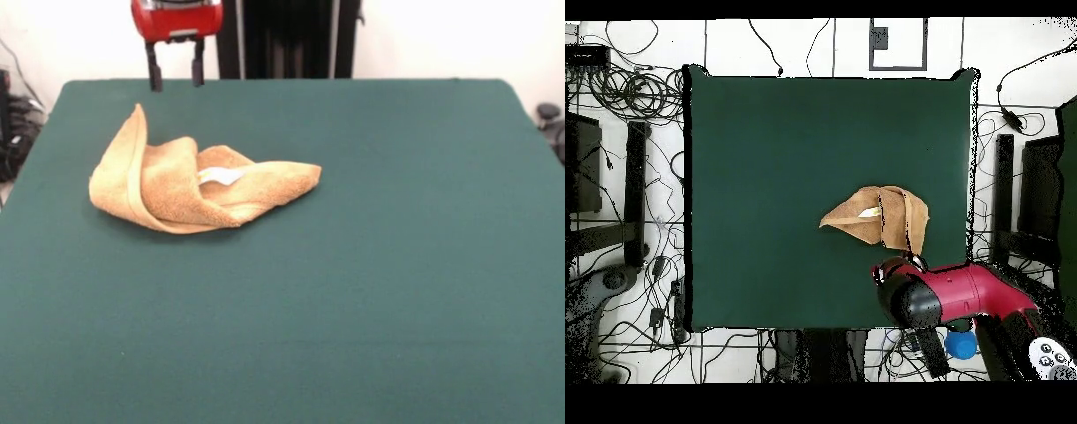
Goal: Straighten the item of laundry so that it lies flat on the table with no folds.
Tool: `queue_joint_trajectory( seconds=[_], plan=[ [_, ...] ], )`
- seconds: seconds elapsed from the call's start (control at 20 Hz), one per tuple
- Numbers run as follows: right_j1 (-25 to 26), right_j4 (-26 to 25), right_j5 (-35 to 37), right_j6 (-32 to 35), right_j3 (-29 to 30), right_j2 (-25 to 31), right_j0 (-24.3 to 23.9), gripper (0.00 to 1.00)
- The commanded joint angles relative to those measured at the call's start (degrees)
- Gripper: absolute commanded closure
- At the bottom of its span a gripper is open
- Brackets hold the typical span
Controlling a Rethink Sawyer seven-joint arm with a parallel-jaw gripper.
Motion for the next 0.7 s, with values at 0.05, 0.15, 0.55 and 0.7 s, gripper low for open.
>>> queue_joint_trajectory(
  seconds=[0.05,0.15,0.55,0.7],
  plan=[
    [3.76,-3.97,-11.55,5.47,-8.11,1.25,4.96,0.00],
    [3.73,-4.25,-13.93,10.01,-9.62,-2.43,8.03,0.00],
    [2.01,-2.62,-33.14,15.63,-11.37,-24.31,23.59,0.00],
    [4.63,-0.23,-38.49,10.88,-13.86,-26.81,24.01,0.00]
  ],
)
